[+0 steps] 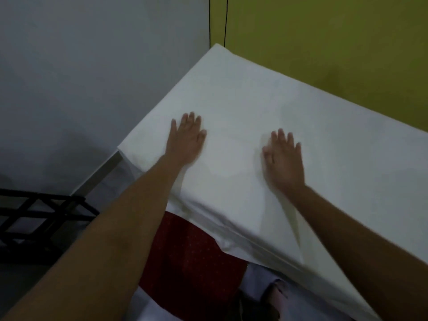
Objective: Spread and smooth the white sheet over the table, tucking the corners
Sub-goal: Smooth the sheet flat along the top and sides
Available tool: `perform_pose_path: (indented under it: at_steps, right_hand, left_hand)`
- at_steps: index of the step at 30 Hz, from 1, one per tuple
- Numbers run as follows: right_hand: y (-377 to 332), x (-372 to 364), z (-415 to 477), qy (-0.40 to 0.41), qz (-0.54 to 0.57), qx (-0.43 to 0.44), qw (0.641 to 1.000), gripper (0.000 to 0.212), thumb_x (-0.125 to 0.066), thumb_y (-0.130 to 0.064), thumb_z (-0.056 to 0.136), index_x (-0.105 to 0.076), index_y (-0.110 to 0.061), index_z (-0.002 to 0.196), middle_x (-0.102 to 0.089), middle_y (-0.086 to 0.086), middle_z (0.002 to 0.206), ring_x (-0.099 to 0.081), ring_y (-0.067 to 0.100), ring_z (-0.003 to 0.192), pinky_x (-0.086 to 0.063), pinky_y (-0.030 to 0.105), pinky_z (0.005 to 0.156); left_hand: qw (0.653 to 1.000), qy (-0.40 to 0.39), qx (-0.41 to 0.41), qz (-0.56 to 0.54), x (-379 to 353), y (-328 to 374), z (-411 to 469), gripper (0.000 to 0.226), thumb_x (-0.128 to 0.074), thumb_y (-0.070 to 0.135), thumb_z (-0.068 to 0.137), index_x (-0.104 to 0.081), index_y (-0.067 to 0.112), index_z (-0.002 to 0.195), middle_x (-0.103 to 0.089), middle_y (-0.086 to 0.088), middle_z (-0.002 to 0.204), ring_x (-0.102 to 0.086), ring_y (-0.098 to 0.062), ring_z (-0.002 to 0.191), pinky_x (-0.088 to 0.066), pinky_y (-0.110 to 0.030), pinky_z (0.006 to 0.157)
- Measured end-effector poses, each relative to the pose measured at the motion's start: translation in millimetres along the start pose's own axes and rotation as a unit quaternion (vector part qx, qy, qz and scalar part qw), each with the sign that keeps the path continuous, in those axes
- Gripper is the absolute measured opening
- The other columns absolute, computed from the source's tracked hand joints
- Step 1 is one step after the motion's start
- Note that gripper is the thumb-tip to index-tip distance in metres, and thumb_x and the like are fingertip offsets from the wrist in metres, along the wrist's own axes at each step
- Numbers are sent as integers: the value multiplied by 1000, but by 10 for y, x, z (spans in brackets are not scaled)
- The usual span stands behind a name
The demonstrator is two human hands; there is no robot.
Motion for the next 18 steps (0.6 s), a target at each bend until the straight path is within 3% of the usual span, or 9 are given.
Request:
perform_pose_path:
  at_steps: [3, 6, 13, 18]
  right_hand:
    - [-8, -90, 329, -22, -29, -9, 999, 58, -21, -38, 102, -18, -8, 151, -14, 12, 160, -7, 32, 147, -6, 51, 119]
    - [-340, -265, 512, -21, -41, 28, 999, 59, -21, -41, 101, -17, -10, 151, -13, 10, 160, -6, 30, 148, -3, 52, 119]
    - [-1478, -637, 403, -63, -30, 192, 979, 66, -20, -50, 99, -13, -12, 152, -10, 8, 161, -2, 27, 148, 3, 50, 119]
    - [-2244, -862, -412, -96, -68, 372, 921, 65, -20, -48, 99, -11, -10, 152, -7, 10, 160, 0, 32, 148, 8, 54, 117]
  left_hand:
    - [999, -28, -15, 34, -36, -237, 233, 58, -21, 40, 103, -11, 12, 152, -8, -10, 160, -6, -23, 148, 1, -47, 118]
    - [997, -14, -60, 50, 48, -597, 311, 59, -22, 40, 103, -13, 9, 152, -11, -12, 159, -8, -23, 148, 0, -39, 119]
    - [981, -12, -162, 105, 149, -803, 409, 56, -18, 36, 102, -20, 8, 151, -19, -13, 158, -13, -24, 147, -5, -37, 120]
    - [986, 2, -106, 126, 308, -1120, 397, 61, -14, 37, 97, -18, 9, 151, -17, -14, 158, -13, -27, 147, -2, -42, 118]
Point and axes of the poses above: each hand's wrist, its own z-axis towards the middle knuckle, its own x-axis out of the back of the hand, y = z × x, the point moved 4 cm from there along z, towards the middle knuckle
